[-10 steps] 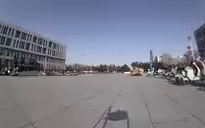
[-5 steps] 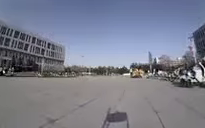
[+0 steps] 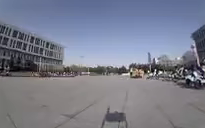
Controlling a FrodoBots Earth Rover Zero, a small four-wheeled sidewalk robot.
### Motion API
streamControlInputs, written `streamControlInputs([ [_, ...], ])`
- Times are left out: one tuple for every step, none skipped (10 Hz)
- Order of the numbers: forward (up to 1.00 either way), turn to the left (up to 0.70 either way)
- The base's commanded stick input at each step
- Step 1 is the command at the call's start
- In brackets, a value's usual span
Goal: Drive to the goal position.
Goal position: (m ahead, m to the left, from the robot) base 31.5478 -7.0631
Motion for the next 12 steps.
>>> streamControlInputs([
  [1.0, 0.02],
  [1.0, 0.02],
  [1.0, 0.02],
  [1.0, 0.02],
  [1.0, 0.02],
  [1.0, 0.02],
  [1.0, 0.02],
  [1.0, 0.02],
  [1.0, 0.02],
  [1.0, 0.02],
  [1.0, 0.02],
  [1.0, 0.02],
])
